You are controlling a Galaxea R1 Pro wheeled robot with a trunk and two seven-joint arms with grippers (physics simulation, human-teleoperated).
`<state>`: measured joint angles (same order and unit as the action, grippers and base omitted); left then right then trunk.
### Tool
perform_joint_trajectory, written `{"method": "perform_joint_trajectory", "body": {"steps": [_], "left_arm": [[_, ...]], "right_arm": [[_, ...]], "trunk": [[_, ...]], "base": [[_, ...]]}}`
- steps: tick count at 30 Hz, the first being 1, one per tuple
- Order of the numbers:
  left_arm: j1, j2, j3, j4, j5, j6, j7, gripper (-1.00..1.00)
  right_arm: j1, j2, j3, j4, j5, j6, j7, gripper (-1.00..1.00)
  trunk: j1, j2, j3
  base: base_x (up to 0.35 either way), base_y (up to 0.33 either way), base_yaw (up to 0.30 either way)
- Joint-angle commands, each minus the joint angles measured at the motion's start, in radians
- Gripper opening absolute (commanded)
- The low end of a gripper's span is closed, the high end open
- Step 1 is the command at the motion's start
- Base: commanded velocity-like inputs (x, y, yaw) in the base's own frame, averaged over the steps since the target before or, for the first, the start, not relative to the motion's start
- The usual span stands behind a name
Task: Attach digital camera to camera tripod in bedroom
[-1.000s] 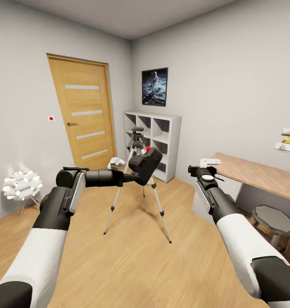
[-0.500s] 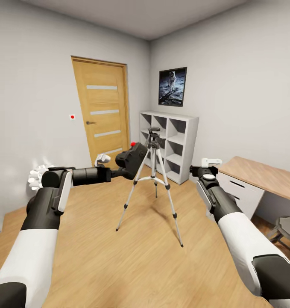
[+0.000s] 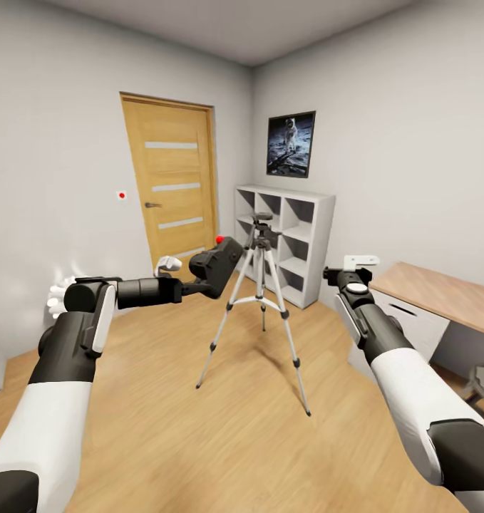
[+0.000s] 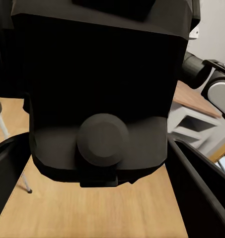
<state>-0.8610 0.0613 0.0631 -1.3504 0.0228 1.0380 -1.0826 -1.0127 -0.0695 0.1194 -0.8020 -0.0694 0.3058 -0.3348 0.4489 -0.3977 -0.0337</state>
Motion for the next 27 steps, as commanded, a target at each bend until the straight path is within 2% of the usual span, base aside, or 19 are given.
{"method": "perform_joint_trajectory", "body": {"steps": [1, 9, 23, 24, 26, 27], "left_arm": [[-0.001, 0.0, 0.0, 0.0, 0.005, 0.009, -0.002, -1.0], [-0.001, 0.0, 0.0, 0.001, 0.005, 0.009, -0.002, -1.0], [-0.001, 0.0, -0.001, 0.001, 0.005, 0.009, -0.002, -1.0], [-0.001, 0.0, -0.001, 0.001, 0.005, 0.009, -0.001, -1.0], [-0.001, 0.001, 0.0, 0.001, 0.005, 0.009, -0.001, -1.0], [-0.001, 0.001, 0.0, 0.001, 0.005, 0.009, -0.001, -1.0]], "right_arm": [[-0.001, -0.001, 0.006, -0.001, -0.007, 0.006, -0.009, 1.0], [0.004, -0.001, 0.006, 0.02, -0.007, 0.005, -0.008, 1.0], [0.012, -0.004, 0.005, 0.099, -0.006, -0.063, -0.005, 1.0], [0.014, -0.004, 0.006, 0.772, -0.006, -0.302, -0.003, 1.0], [0.048, -0.004, 0.006, 0.837, -0.005, -0.395, -0.002, 1.0], [0.062, -0.004, 0.006, 0.846, -0.005, -0.411, -0.002, 1.0]], "trunk": [[0.001, -0.002, -0.002], [0.001, -0.002, -0.002], [0.001, -0.002, -0.002], [0.001, -0.002, -0.002], [0.001, -0.002, -0.002], [0.001, -0.002, -0.002]], "base": [[0.25, 0.209, 0.0], [0.216, 0.169, 0.0], [0.013, 0.009, 0.0], [0.0, 0.0, 0.0], [0.0, 0.0, 0.0], [0.0, 0.0, 0.0]]}}
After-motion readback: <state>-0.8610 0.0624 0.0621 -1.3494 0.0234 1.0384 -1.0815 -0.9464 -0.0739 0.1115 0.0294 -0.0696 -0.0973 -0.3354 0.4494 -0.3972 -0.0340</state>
